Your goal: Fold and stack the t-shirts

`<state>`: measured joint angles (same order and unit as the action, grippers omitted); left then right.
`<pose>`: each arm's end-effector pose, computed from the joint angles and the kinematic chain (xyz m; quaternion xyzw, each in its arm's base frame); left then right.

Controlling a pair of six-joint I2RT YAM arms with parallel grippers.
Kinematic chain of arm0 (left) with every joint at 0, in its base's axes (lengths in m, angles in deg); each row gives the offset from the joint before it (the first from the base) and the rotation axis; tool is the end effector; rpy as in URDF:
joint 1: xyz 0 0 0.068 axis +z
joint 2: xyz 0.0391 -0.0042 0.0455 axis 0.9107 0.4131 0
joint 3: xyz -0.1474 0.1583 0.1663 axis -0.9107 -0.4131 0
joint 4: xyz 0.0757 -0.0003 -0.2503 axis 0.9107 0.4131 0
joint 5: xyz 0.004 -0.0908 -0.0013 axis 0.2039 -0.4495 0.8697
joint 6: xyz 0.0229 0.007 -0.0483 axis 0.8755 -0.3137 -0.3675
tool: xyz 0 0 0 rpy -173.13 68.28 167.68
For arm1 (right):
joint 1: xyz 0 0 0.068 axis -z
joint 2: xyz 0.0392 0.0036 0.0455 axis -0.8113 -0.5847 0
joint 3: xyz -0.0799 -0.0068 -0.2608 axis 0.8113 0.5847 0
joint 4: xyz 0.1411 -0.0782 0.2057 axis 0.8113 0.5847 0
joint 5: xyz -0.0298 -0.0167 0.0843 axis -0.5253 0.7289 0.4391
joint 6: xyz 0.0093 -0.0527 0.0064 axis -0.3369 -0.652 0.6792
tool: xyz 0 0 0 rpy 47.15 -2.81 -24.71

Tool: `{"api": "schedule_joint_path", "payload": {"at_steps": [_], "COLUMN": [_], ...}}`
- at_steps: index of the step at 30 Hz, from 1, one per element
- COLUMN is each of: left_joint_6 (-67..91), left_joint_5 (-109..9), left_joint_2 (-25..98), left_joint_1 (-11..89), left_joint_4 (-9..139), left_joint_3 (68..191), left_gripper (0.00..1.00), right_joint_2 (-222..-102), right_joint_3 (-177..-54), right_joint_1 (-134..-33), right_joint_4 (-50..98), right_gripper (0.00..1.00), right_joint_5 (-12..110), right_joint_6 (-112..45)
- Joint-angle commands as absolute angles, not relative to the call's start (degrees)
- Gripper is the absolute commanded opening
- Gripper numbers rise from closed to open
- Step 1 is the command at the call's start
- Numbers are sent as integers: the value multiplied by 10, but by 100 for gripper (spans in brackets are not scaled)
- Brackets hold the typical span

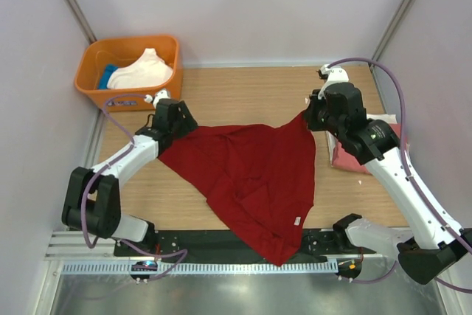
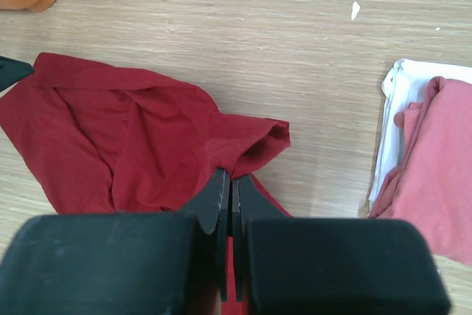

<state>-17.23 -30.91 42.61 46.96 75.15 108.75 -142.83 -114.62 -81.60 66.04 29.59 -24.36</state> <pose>0.2945 -0.0922 0.2344 -0.2125 0.8724 -0.1388 0.4178 0.1943 0.0927 0.4035 -0.0351 0.8638 0.1047 0.4915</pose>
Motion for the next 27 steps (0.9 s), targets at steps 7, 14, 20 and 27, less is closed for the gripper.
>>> {"api": "schedule_joint_path", "payload": {"at_steps": [7,14,20,27], "left_joint_6": [-235,-227,-220,-201], "left_joint_5": [-400,-414,-407,-394], "left_joint_2": [494,535,561,556], "left_joint_1": [555,584,587,589], "left_joint_4": [689,684,676,675], "left_joint_3": [1079,1086,1098,1107], "left_gripper": [61,59,42,5], "right_joint_2": [-1419,-1424,-1424,-1421], "right_joint_3": [-1140,-1139,-1136,-1133], "right_joint_1": [-816,-816,-816,-816], "right_joint_4": [620,617,615,616], "right_gripper": [1,1,1,1], "right_joint_5": [307,313,317,313], "right_joint_6": [-238,-237,-238,-237]}}
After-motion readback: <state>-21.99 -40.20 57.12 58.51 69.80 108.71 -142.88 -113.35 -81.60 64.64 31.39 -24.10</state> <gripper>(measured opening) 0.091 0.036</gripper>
